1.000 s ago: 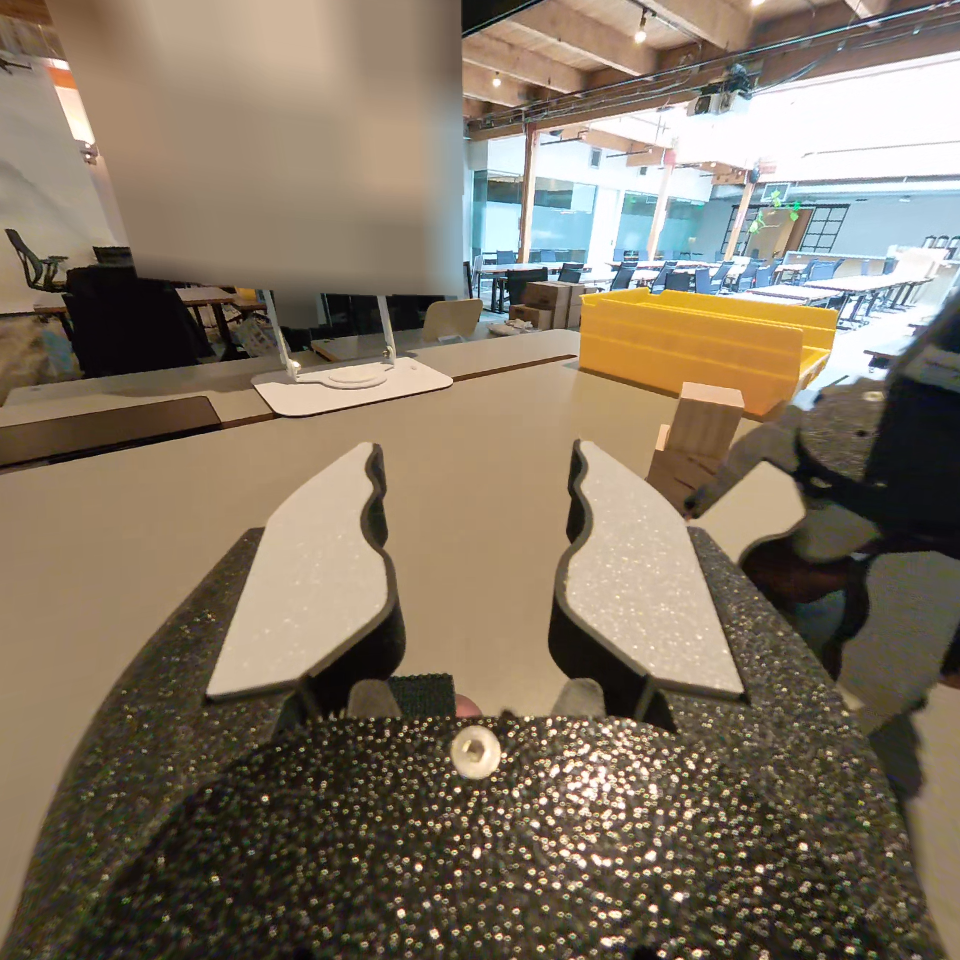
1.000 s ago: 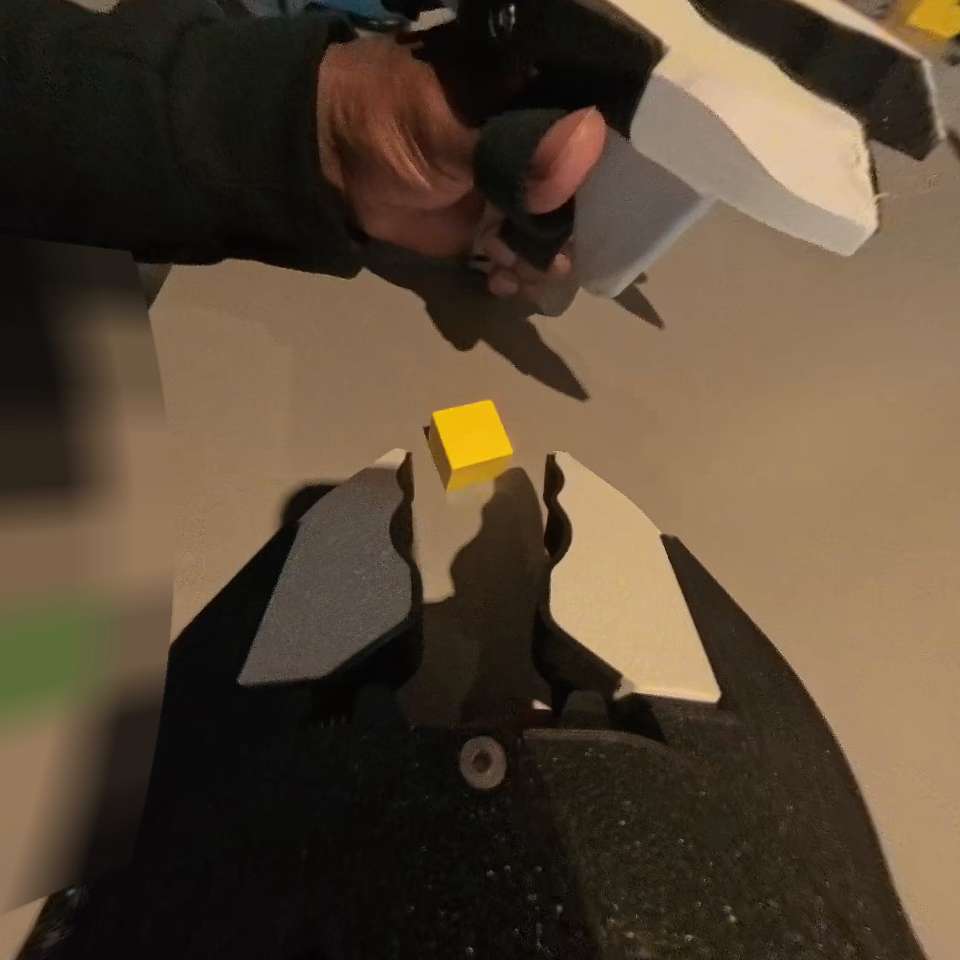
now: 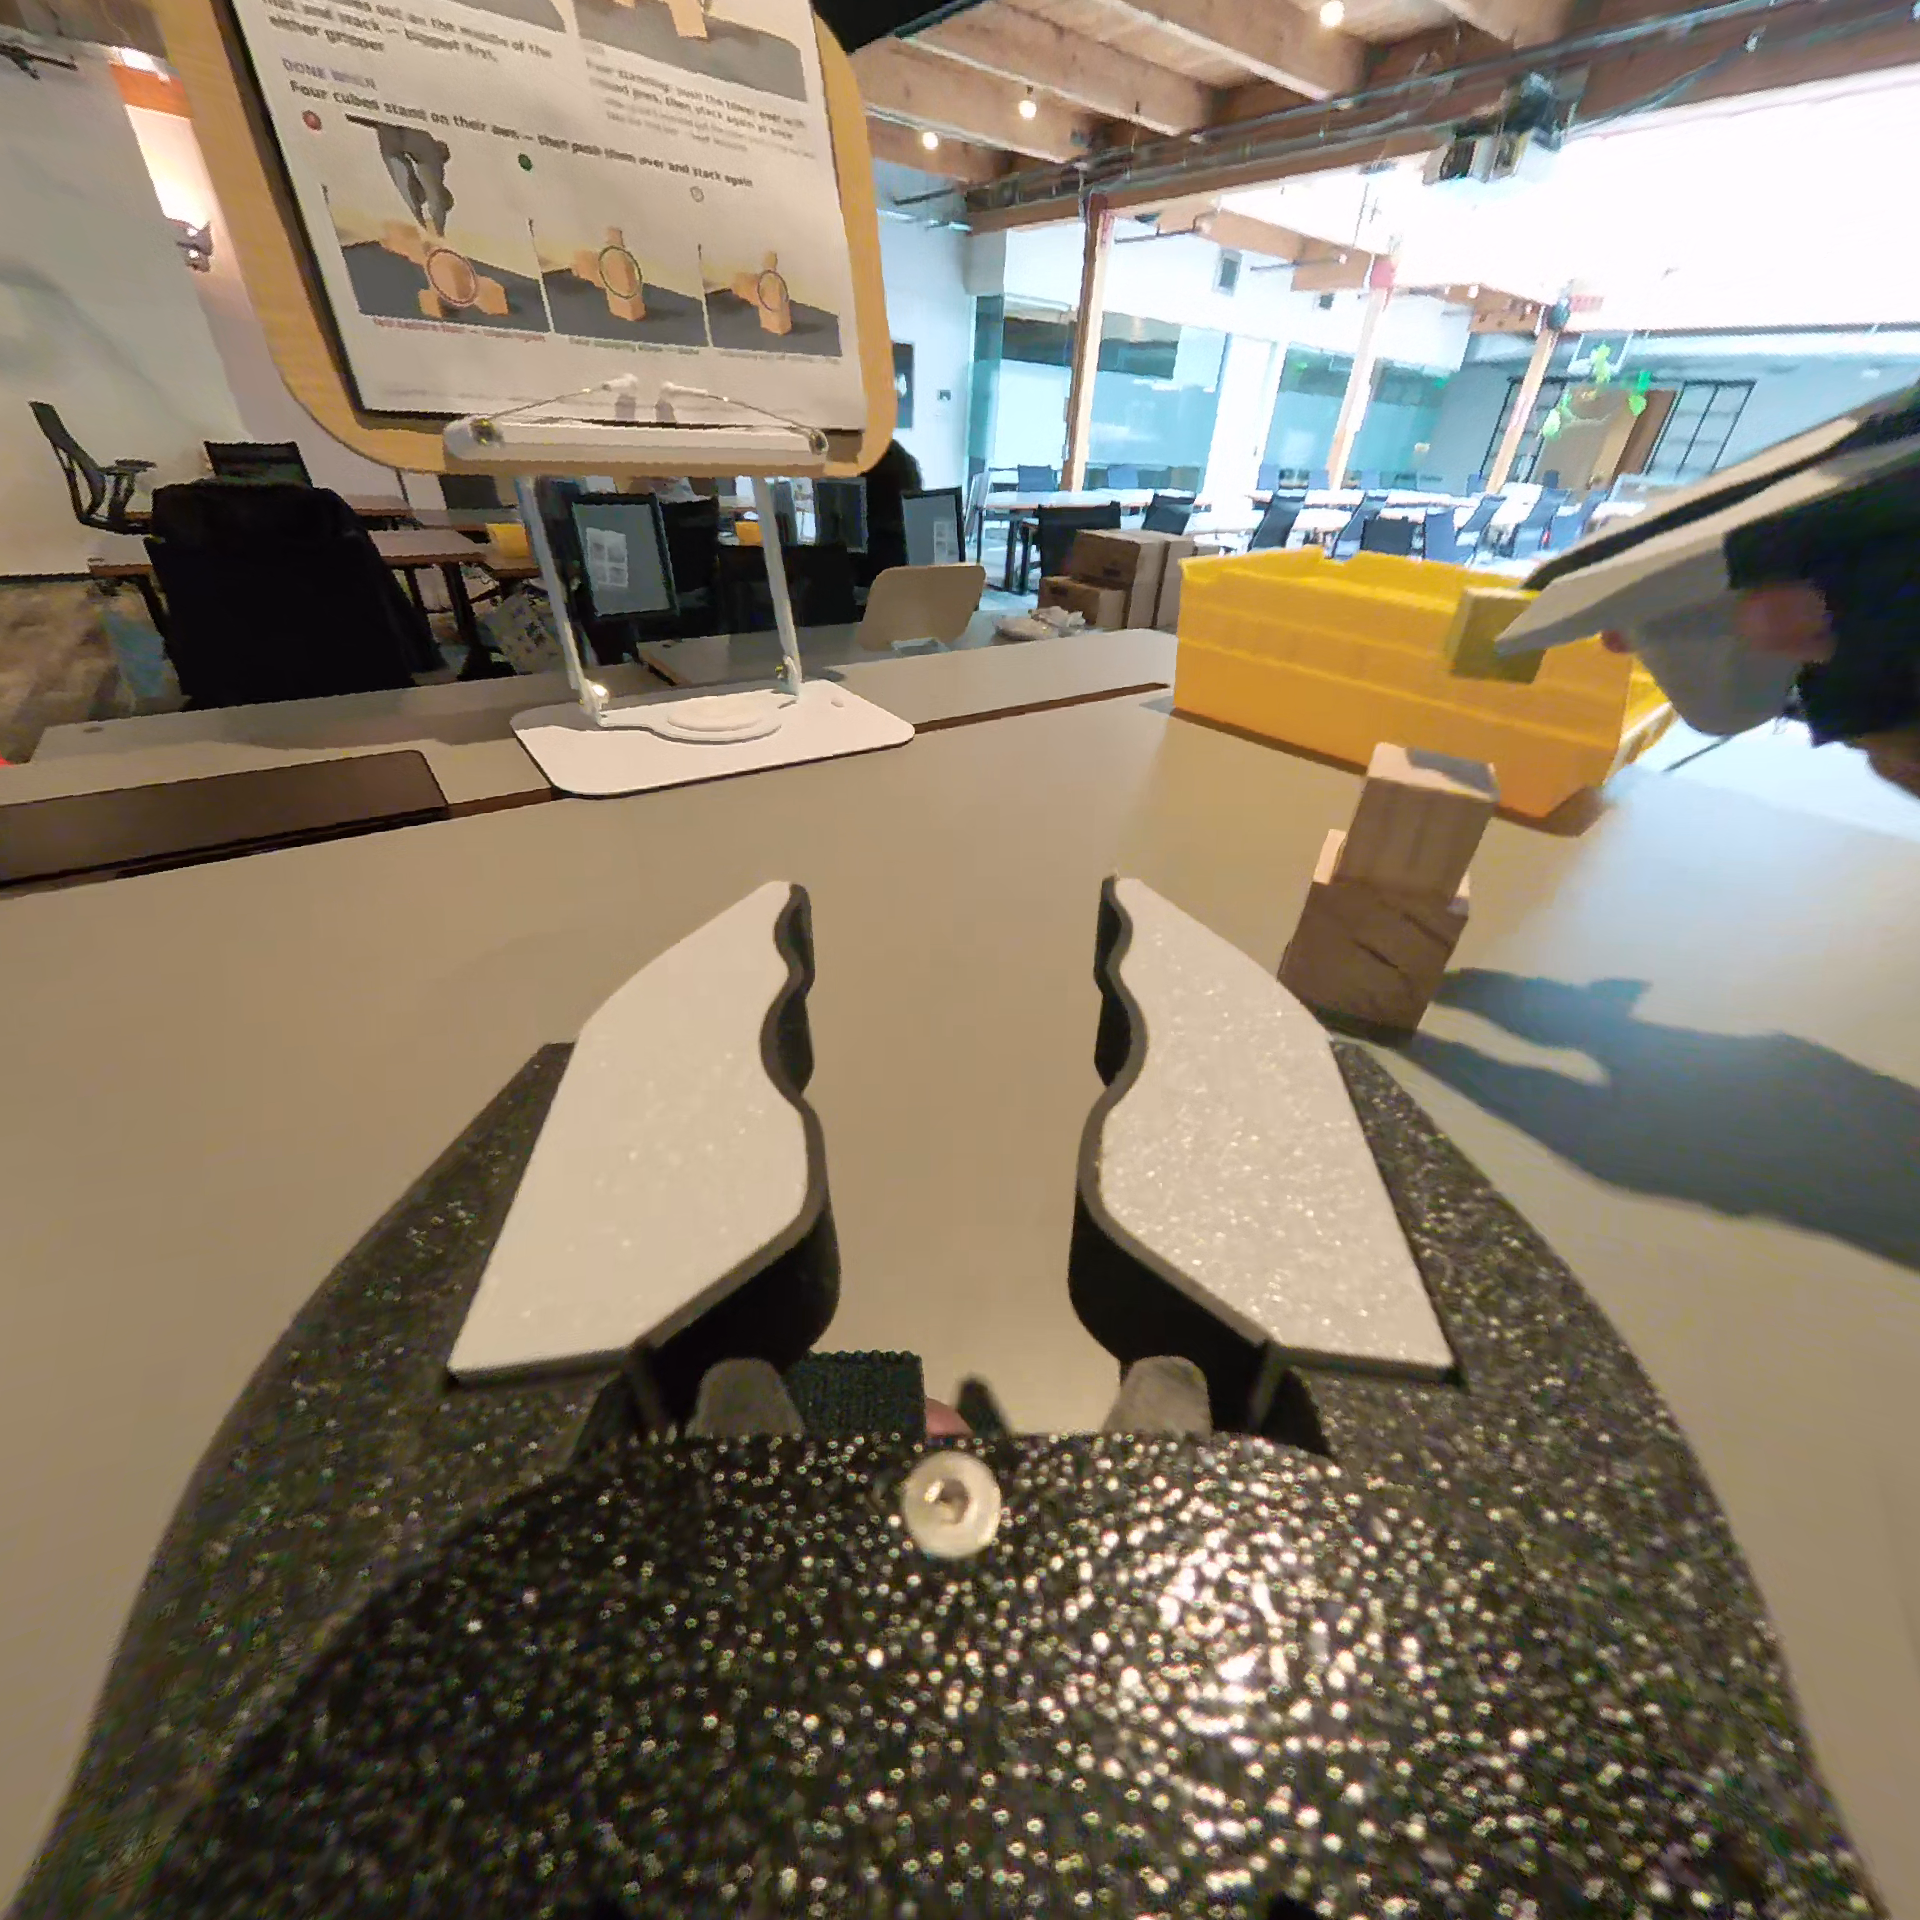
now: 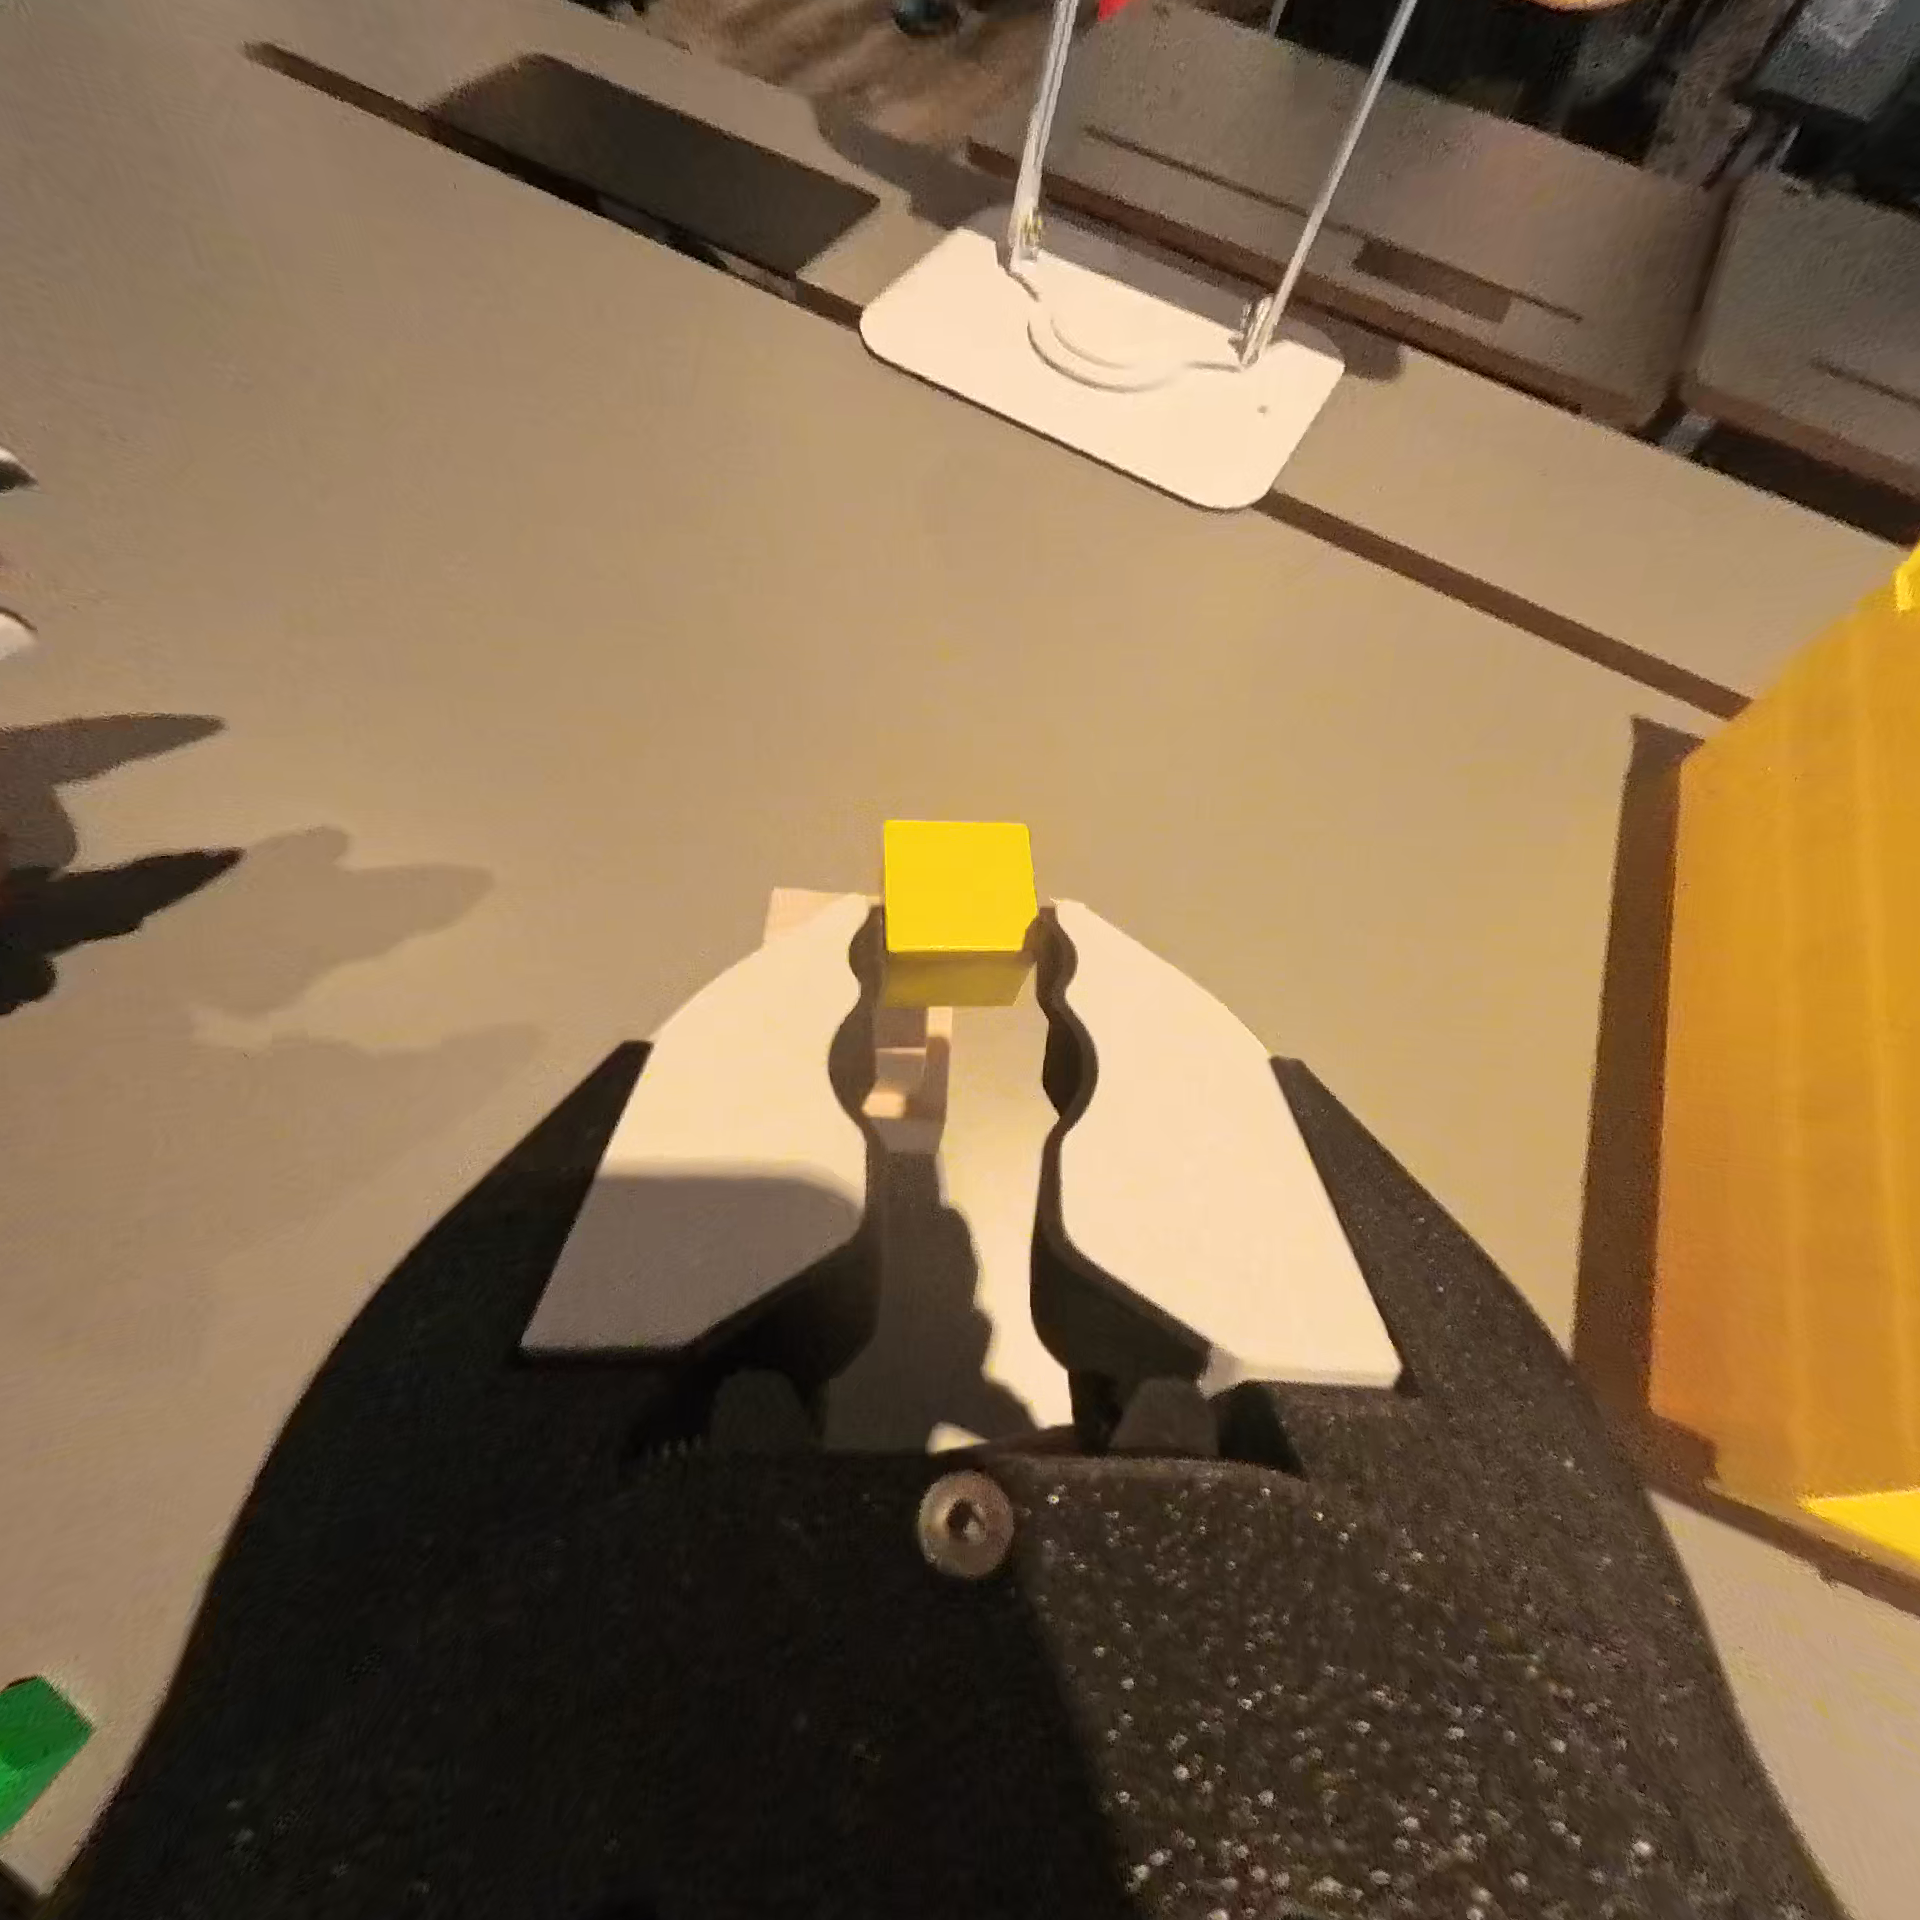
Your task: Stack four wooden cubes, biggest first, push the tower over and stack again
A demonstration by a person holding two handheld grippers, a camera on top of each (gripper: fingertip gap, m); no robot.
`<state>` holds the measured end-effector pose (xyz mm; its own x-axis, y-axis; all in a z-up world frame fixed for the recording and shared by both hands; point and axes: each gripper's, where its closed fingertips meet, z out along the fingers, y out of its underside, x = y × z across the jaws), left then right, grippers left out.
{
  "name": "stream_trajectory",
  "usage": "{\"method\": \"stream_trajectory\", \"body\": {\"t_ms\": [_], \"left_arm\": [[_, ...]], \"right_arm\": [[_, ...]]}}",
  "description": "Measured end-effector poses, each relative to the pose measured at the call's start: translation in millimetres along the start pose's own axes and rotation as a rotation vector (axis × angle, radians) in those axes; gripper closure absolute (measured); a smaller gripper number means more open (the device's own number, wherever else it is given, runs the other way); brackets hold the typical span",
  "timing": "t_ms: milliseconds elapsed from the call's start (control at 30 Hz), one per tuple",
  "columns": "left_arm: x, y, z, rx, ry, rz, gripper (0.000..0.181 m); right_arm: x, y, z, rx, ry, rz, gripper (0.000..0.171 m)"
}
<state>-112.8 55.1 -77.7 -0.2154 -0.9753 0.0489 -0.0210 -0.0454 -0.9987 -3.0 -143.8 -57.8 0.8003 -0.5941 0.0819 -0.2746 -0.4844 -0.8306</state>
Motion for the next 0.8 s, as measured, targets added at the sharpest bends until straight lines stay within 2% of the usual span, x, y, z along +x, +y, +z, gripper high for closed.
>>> {"method": "stream_trajectory", "body": {"t_ms": [200, 800], "left_arm": [[12, 8, 6, -0.059, 0.004, 0.111, 0.132], [11, 20, 7, -0.149, -0.034, 0.171, 0.136]], "right_arm": [[-12, 12, 10, -0.127, 0.046, -0.067, 0.143], [-19, 15, 18, -0.125, 0.064, -0.005, 0.143]]}}
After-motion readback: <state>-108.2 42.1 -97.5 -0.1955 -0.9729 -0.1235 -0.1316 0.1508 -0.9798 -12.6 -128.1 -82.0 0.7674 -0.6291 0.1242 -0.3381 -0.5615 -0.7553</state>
